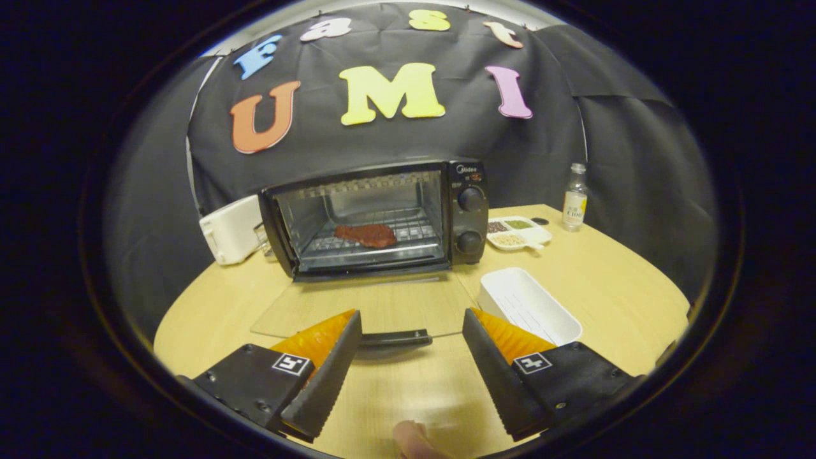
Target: Open the toaster oven, put the food inside, and close the toaster oven door.
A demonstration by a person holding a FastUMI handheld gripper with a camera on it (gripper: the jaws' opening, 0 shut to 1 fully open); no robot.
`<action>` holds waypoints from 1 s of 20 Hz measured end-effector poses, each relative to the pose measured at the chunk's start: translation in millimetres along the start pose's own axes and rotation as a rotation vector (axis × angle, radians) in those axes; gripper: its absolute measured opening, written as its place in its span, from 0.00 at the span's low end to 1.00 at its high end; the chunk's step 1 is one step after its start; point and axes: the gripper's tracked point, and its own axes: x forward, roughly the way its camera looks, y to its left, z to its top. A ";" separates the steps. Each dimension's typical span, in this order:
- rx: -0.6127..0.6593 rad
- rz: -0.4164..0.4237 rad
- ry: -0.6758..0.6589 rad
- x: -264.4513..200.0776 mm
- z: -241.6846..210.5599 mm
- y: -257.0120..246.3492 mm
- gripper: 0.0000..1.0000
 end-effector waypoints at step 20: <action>-0.062 -0.019 0.106 34.9 -45.9 41.6 1.00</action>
